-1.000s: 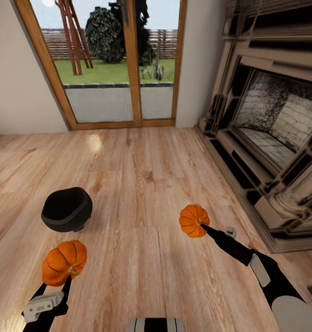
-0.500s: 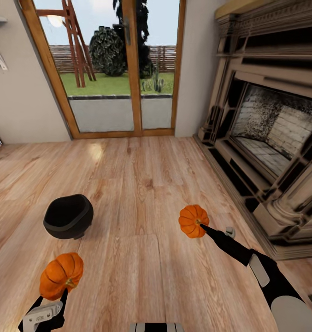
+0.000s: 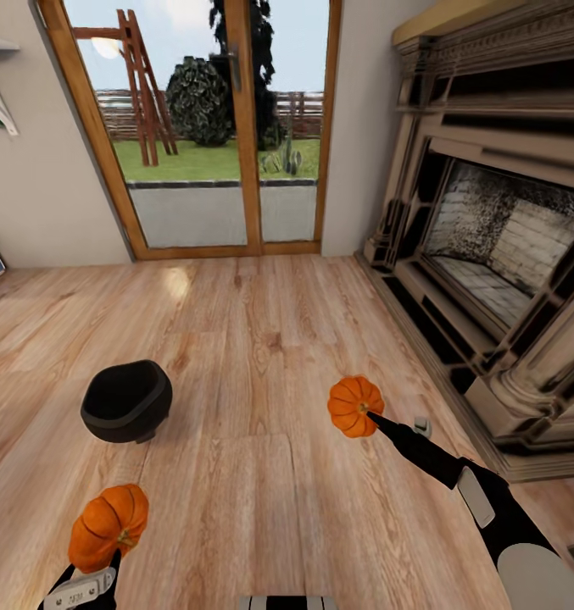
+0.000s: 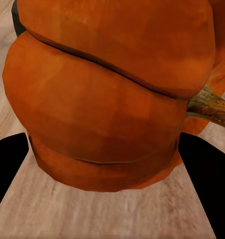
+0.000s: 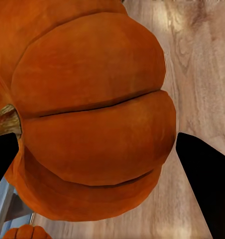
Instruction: Place each of the two pumpkins and all three candles from the living room inside a cabinet in the living room (use any cabinet), then make sure every cabinet is closed, and position the cauldron so it is next to a table in the living room.
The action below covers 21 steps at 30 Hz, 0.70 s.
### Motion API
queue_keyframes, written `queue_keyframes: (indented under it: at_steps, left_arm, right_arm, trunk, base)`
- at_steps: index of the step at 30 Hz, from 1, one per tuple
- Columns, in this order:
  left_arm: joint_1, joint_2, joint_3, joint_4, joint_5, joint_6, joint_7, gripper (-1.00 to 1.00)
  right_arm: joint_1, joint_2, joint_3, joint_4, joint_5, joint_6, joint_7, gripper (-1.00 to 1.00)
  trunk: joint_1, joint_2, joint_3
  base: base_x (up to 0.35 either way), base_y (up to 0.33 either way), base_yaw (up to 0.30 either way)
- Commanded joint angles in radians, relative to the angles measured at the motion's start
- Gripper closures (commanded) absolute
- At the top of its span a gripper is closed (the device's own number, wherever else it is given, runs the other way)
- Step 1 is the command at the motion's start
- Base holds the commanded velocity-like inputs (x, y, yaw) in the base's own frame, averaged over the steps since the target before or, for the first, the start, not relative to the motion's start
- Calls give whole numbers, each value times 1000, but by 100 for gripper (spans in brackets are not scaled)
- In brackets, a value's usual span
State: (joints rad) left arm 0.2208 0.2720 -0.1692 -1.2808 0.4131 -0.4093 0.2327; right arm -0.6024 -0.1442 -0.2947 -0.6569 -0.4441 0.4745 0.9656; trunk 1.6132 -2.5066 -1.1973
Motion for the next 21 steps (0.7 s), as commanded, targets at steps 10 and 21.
queue_keyframes:
  at_steps: [10,21]
  left_arm:
    - [0,1,-5,-14,4,-2,8,100]
    - [-10,2,-9,-8,5,8,5,100]
  right_arm:
    - [-1,1,0,0,-5,7,1,100]
    - [0,1,0,0,-5,7,1,100]
  trunk:
    - [-5,2,38]
    - [-10,5,81]
  base:
    - [0,0,0]
    - [0,0,0]
